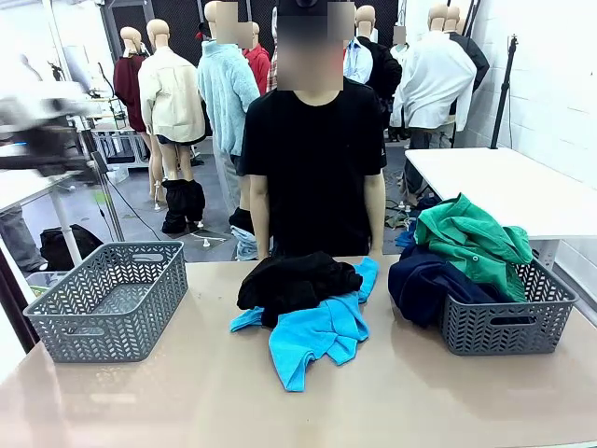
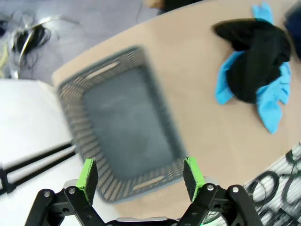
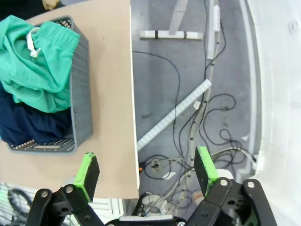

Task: Sort the tops and bottoms.
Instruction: Lift clothes from the center of the table with your left hand.

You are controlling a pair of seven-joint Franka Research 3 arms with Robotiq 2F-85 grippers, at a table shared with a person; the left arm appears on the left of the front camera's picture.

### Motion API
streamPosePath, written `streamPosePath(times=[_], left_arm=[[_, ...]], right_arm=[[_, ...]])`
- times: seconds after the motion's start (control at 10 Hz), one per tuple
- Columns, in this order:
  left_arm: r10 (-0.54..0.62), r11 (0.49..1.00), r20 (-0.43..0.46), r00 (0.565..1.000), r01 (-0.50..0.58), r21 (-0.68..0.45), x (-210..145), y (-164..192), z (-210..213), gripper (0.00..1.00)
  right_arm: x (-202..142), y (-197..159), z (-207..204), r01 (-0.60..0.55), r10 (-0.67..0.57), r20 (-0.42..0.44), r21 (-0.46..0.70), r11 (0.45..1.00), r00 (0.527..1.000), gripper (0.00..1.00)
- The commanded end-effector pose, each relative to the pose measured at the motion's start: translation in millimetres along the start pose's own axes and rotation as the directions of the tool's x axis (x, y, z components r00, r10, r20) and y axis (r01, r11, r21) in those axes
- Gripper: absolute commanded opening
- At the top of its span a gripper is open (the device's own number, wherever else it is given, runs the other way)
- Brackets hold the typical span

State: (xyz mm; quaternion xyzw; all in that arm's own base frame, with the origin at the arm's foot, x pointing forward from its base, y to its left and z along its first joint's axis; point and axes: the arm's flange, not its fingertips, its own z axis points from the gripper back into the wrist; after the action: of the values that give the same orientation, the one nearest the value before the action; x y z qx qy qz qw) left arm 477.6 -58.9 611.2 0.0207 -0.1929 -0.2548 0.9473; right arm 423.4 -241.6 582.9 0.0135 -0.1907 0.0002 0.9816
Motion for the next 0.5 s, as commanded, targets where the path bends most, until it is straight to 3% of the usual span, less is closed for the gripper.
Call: streamPosePath(times=[0.0,0.2,0.3,0.4], left_arm=[[-0.288,0.956,0.066,0.955,0.29,-0.031,46,-36,-1,0.94],[-0.512,0.844,0.056,0.857,0.514,-0.151,92,-96,-38,0.94],[-0.565,0.795,0.054,0.823,0.561,-0.231,105,-121,-63,0.94],[-0.577,0.777,0.052,0.815,0.567,-0.274,113,-141,-89,0.94]], right_arm=[[-1,0,-1,-0.008,0.008,-0.008,-0.008,1.0,1.0,1.0],[-1,0,-1,-0.008,0.008,-0.008,-0.008,1.0,1.0,1.0],[-1,0,-1,-0.008,0.008,-0.008,-0.008,1.0,1.0,1.0],[-1,0,-1,-0.008,0.008,-0.008,-0.008,1.0,1.0,1.0]])
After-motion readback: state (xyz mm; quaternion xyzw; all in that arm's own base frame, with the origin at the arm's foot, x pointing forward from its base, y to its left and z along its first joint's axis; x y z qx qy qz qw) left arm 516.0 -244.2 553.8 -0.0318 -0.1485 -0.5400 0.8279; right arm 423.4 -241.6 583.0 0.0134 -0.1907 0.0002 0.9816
